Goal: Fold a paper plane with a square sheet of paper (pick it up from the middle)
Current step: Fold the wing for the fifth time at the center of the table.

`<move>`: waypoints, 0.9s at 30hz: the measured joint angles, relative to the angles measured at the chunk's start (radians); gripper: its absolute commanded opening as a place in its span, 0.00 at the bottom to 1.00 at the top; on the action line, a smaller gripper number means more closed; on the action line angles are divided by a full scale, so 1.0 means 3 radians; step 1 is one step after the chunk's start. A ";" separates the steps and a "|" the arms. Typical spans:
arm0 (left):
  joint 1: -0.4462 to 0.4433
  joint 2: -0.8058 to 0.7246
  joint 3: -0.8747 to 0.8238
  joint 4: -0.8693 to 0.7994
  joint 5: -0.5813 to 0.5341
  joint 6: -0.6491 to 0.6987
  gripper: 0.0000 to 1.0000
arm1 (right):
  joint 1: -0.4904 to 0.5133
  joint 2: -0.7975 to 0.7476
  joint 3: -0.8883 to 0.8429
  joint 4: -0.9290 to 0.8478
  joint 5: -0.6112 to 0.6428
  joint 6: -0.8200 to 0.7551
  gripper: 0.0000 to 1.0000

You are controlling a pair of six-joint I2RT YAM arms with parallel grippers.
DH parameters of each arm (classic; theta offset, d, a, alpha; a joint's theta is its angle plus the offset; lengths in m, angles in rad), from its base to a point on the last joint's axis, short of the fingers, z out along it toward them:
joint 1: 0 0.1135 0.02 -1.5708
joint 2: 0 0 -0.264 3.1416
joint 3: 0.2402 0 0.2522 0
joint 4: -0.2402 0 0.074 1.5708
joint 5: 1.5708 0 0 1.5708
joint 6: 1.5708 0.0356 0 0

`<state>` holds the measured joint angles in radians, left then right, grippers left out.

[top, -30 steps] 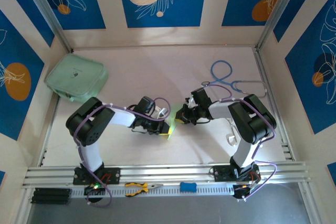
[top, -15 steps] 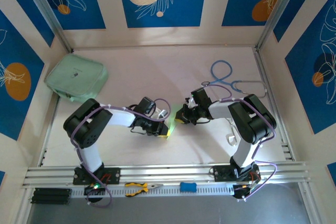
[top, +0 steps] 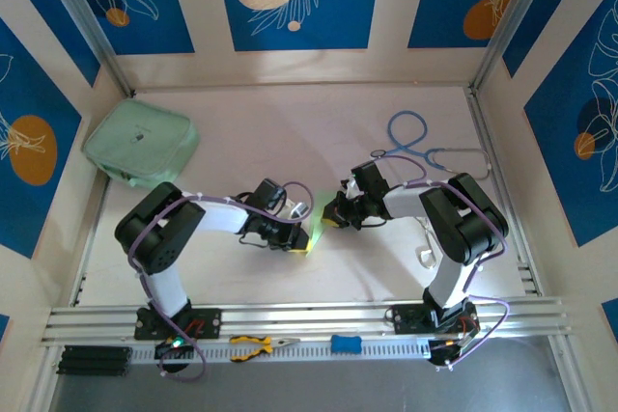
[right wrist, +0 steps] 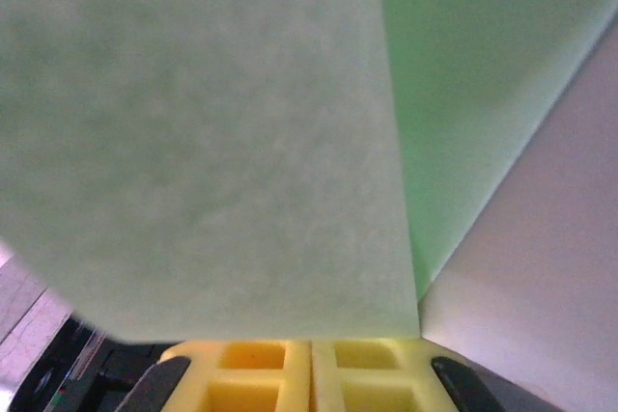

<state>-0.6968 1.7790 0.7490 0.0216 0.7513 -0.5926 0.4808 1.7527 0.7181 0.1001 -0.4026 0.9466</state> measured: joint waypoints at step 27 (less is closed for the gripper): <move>-0.0001 -0.0099 -0.0045 -0.0164 -0.0078 -0.0008 0.00 | 0.0005 0.0000 0.0000 0.0000 0.0011 0.0001 0.09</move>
<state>-0.6971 1.7493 0.7357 -0.0277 0.7280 -0.5949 0.4824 1.7527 0.7181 0.1001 -0.3992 0.9470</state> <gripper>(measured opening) 0.059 0.088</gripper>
